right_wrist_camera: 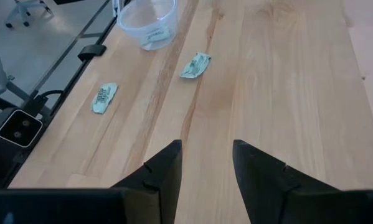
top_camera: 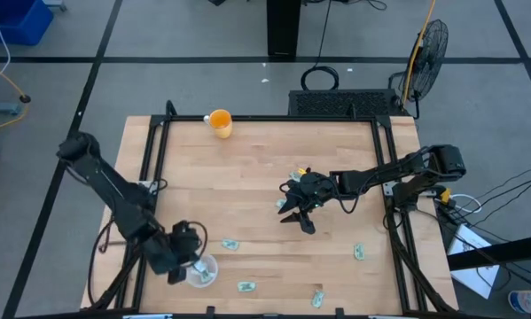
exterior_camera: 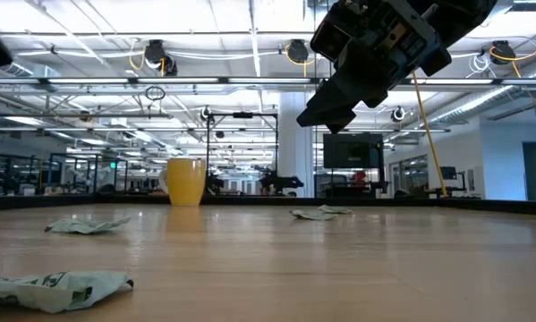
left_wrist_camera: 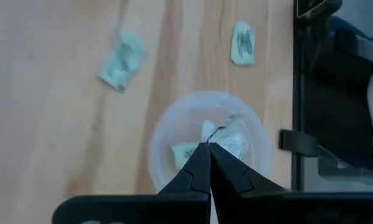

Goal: Pick and place Stevia / Truvia into bins
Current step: Put the stevia packet into the transparent container

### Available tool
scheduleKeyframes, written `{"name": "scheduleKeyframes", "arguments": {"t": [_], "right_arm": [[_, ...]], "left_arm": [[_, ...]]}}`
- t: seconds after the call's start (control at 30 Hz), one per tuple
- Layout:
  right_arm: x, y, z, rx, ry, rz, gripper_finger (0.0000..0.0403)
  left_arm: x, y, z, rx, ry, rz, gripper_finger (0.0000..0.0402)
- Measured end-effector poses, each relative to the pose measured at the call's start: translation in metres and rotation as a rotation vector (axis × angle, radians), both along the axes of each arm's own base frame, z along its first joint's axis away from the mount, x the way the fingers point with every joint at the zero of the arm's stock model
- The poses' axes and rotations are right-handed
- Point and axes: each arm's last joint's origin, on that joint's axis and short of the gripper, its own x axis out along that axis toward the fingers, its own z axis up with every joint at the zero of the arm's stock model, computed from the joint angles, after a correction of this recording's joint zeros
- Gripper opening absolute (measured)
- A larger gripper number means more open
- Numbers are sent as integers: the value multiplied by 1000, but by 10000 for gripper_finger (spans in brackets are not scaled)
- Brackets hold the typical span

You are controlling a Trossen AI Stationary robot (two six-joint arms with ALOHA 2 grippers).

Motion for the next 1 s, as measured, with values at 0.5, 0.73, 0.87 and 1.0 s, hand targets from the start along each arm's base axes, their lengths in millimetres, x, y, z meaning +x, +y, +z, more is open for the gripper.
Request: {"name": "scheduleKeyframes", "arguments": {"t": [0.5,0.73,0.87,1.0], "right_arm": [[0,0,0,0,0,0,134],[0,0,0,-1,0,0,134],[0,0,0,-1,0,0,134],[0,0,0,0,0,1,134]], "left_arm": [[31,-1,-40,-10,172,95,21],[36,4,-40,-6,162,94,51],[36,4,-40,-2,158,97,71],[38,1,-38,-42,155,78,82]]}}
